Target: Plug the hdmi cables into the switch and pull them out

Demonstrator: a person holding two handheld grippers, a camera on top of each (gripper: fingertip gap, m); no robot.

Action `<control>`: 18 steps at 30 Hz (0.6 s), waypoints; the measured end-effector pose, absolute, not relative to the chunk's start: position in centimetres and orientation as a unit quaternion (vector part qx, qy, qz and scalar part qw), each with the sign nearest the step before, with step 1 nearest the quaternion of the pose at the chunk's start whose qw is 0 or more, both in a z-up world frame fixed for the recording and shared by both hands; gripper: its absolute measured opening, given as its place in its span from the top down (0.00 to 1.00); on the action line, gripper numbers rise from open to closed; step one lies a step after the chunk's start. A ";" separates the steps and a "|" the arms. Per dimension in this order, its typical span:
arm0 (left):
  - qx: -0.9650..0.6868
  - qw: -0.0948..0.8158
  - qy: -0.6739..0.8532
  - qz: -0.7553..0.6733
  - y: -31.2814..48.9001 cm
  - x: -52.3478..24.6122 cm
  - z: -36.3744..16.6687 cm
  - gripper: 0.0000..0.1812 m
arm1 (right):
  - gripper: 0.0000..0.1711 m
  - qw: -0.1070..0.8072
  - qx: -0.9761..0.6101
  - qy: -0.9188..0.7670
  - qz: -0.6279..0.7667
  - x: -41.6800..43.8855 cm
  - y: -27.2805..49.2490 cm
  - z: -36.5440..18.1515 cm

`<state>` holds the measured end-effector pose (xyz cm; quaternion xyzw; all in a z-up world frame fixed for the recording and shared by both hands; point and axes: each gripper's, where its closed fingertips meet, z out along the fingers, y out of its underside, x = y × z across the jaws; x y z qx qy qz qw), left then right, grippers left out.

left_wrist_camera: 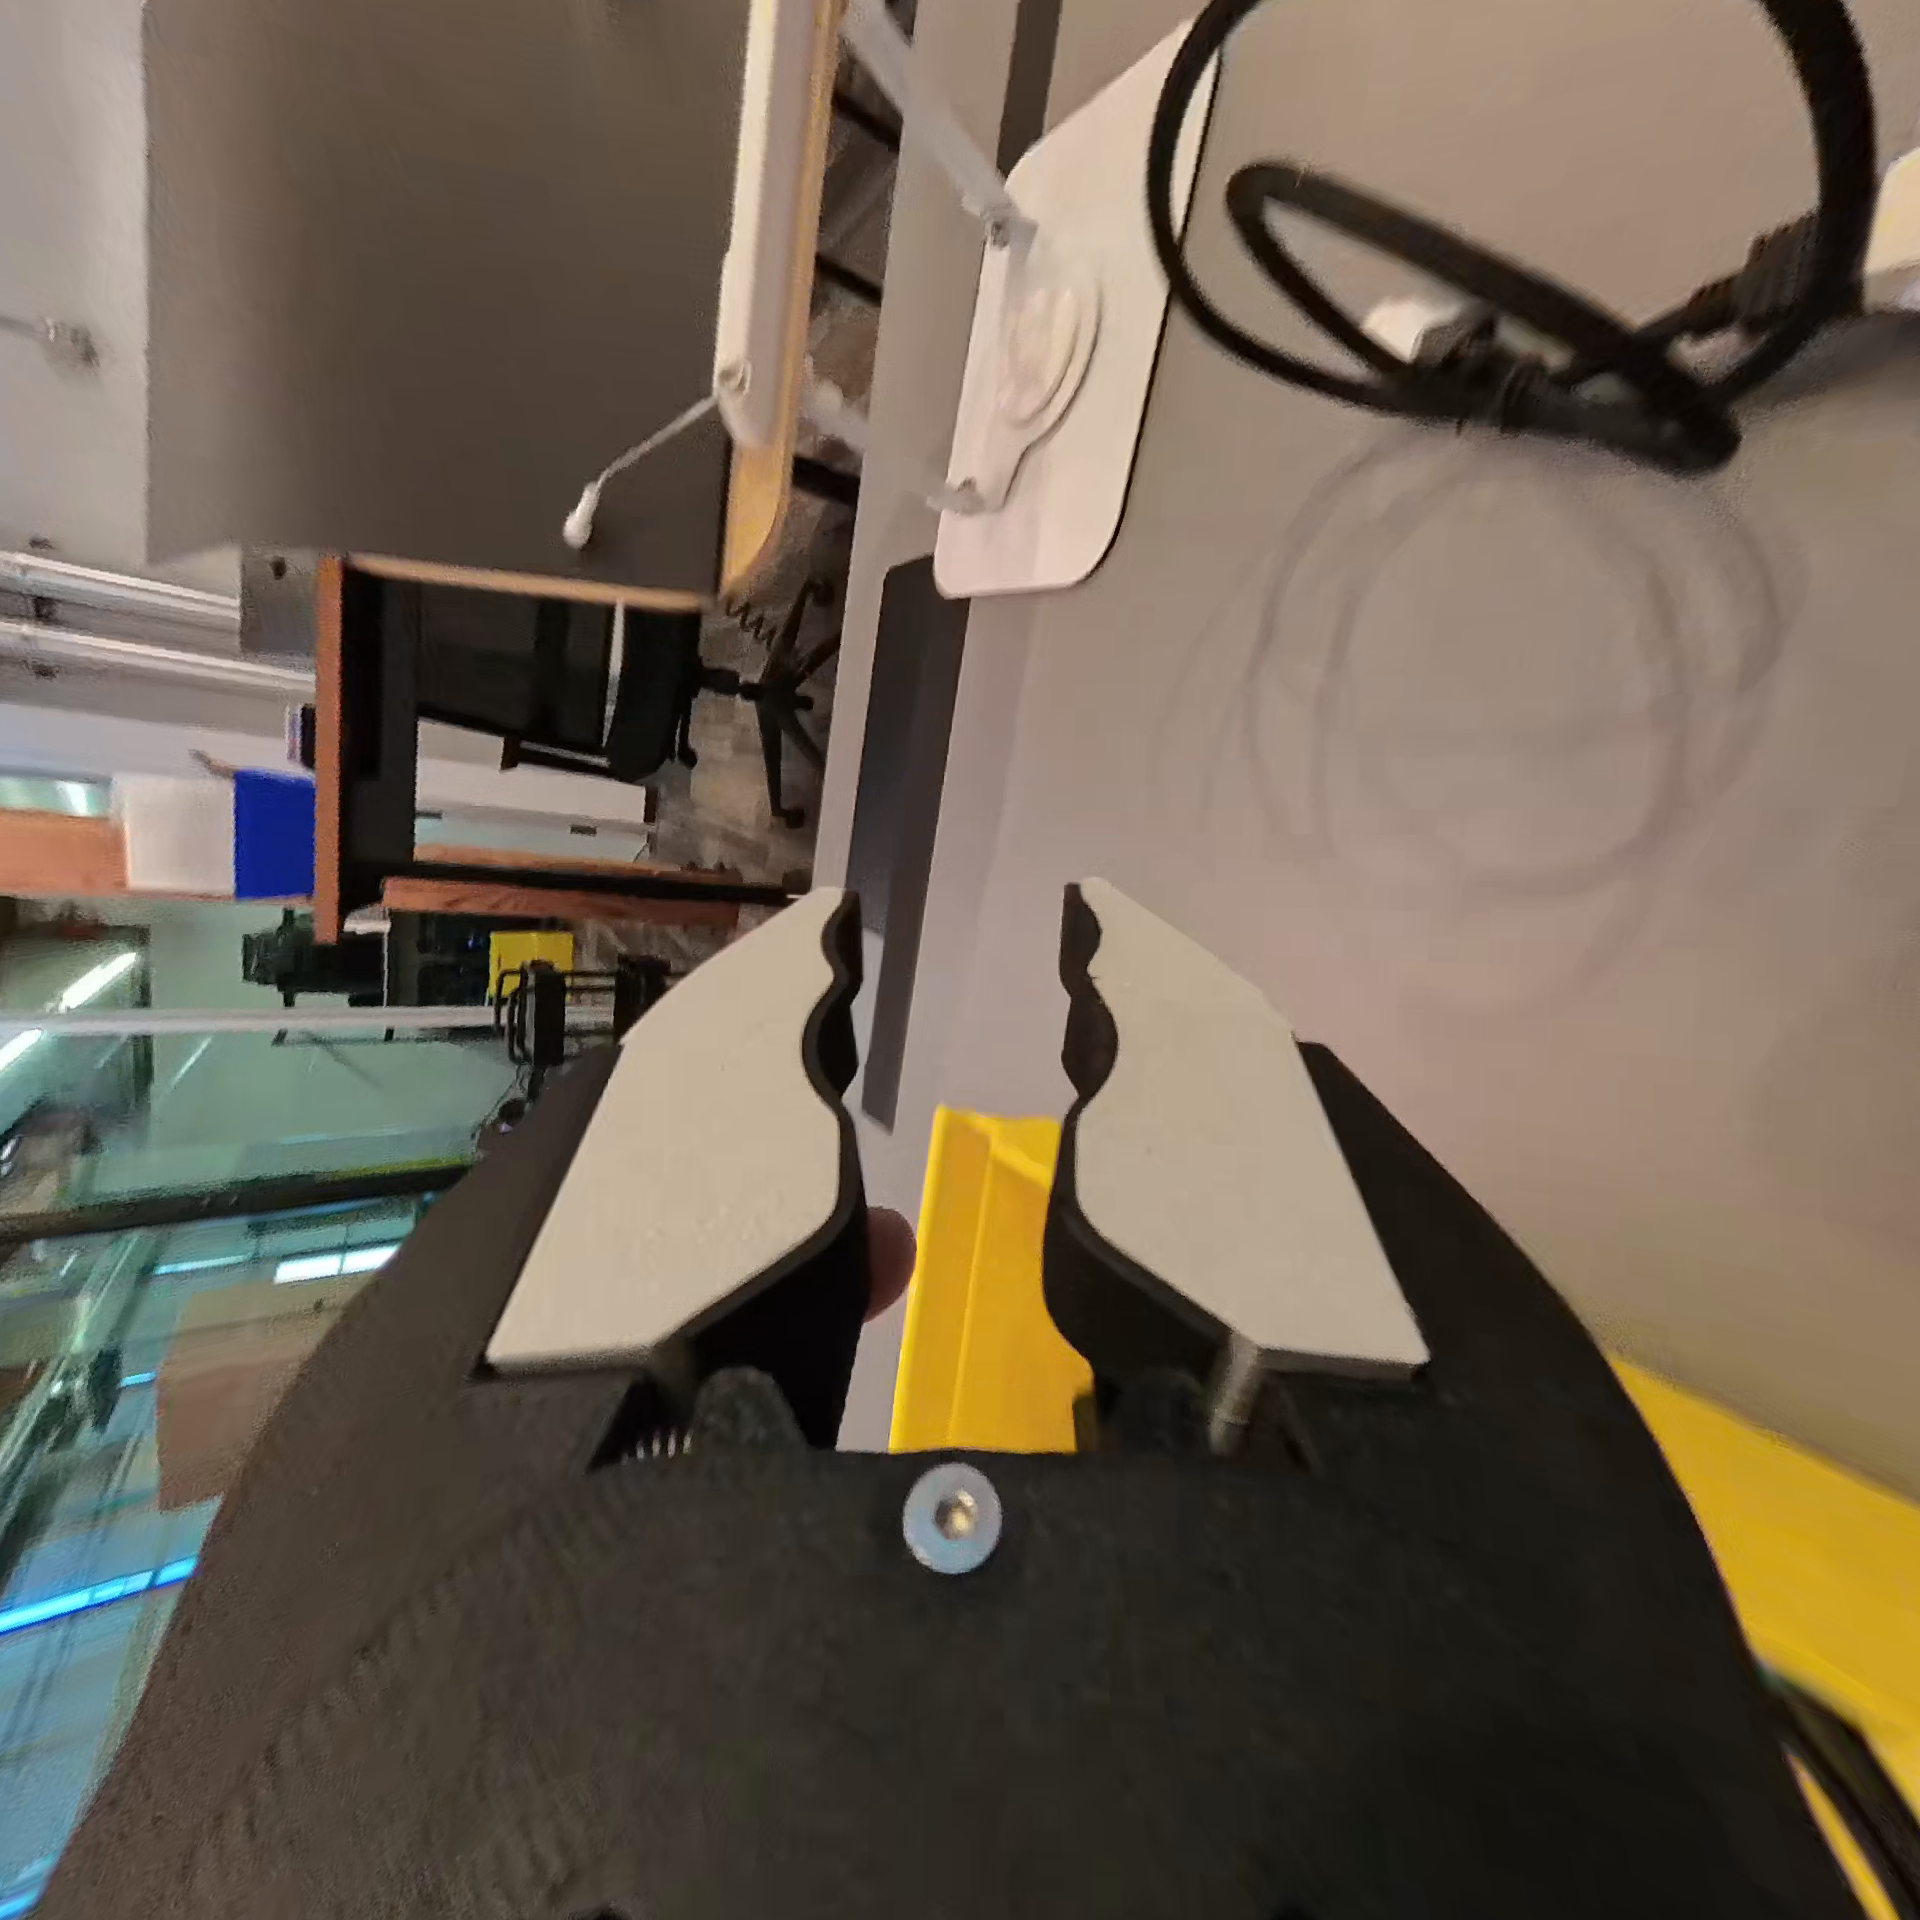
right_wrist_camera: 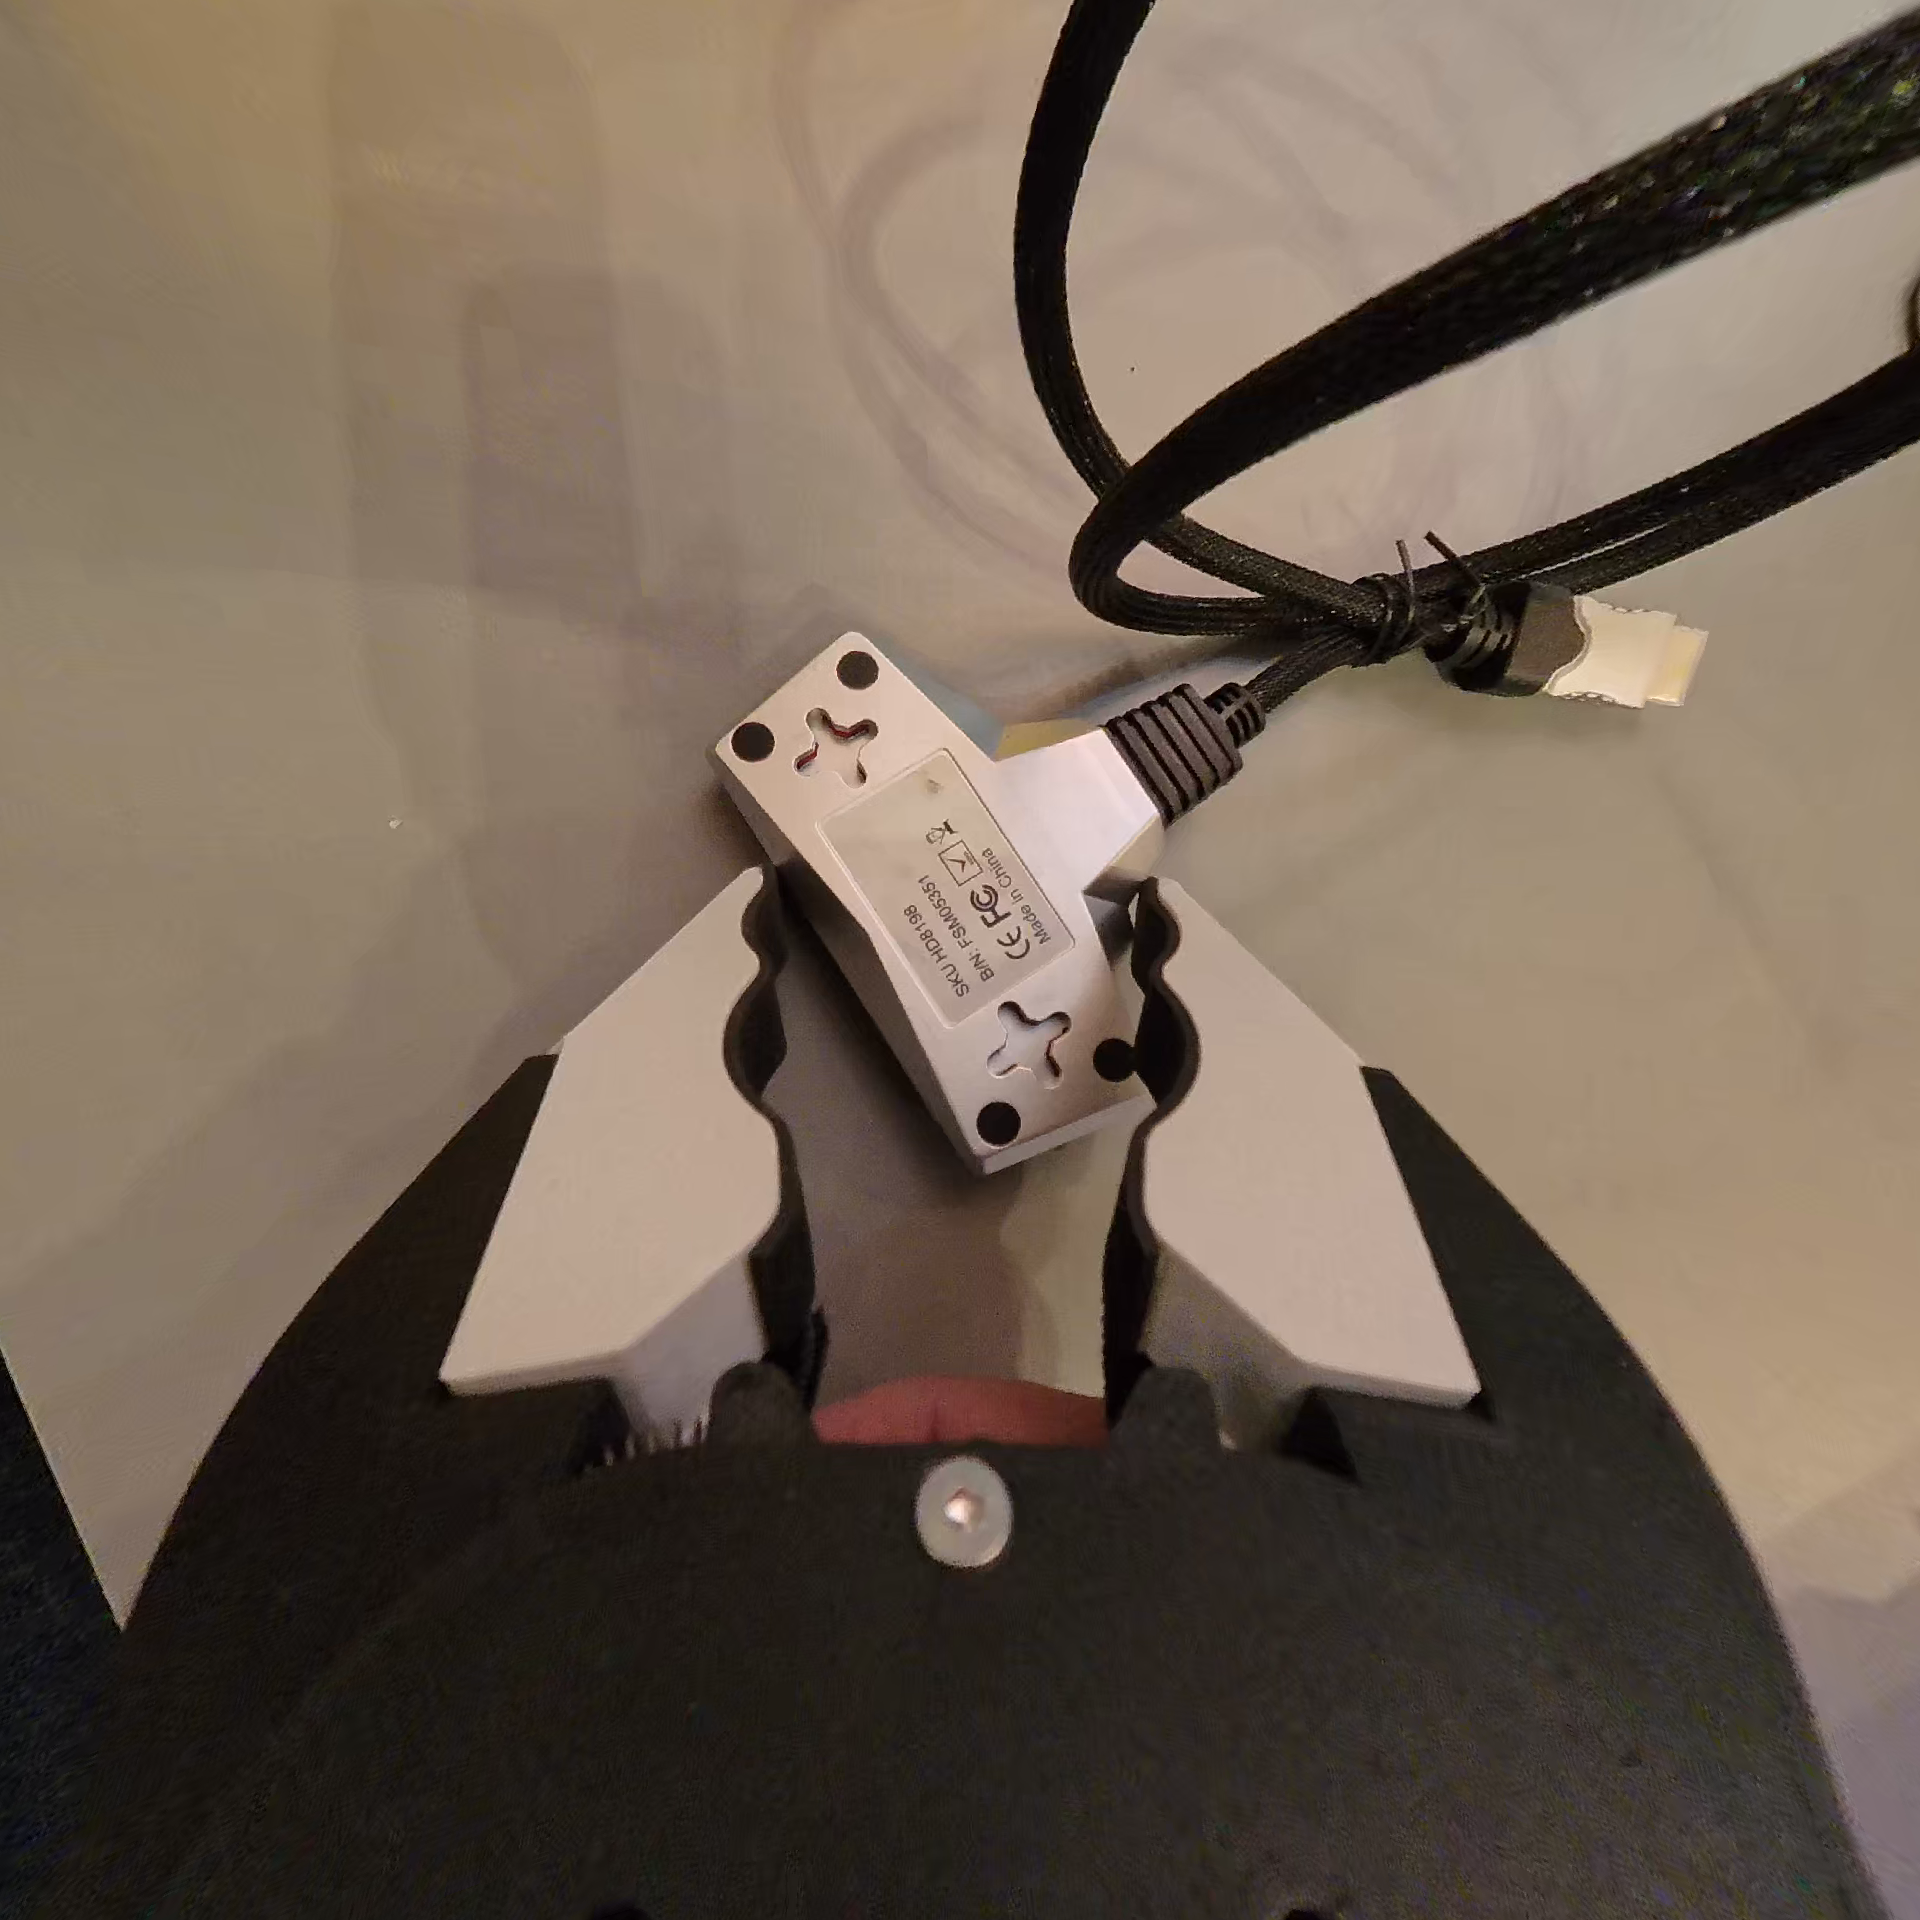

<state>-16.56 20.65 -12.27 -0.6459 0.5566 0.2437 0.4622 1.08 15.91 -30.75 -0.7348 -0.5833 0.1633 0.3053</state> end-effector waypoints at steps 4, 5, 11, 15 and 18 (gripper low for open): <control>-0.663 0.443 0.536 0.278 17.6 -22.0 -11.1 0.81 | 0.62 0.305 -0.735 -0.583 0.161 1.0 15.9 -30.7; -0.667 0.438 0.532 0.283 16.9 -23.2 -11.0 0.81 | 0.62 0.305 -0.736 -0.583 0.161 1.0 15.9 -30.7; -0.696 0.388 0.533 0.284 13.8 -27.7 -14.5 0.85 | 0.62 0.305 -0.737 -0.581 0.161 0.9 15.9 -30.8; -0.699 0.331 0.561 0.296 12.8 -29.3 -18.9 0.83 | 0.62 0.305 -0.737 -0.582 0.160 0.9 15.9 -30.8; -0.699 0.308 0.575 0.292 12.4 -29.8 -21.8 0.82 | 0.62 0.306 -0.736 -0.582 0.160 0.9 15.9 -30.8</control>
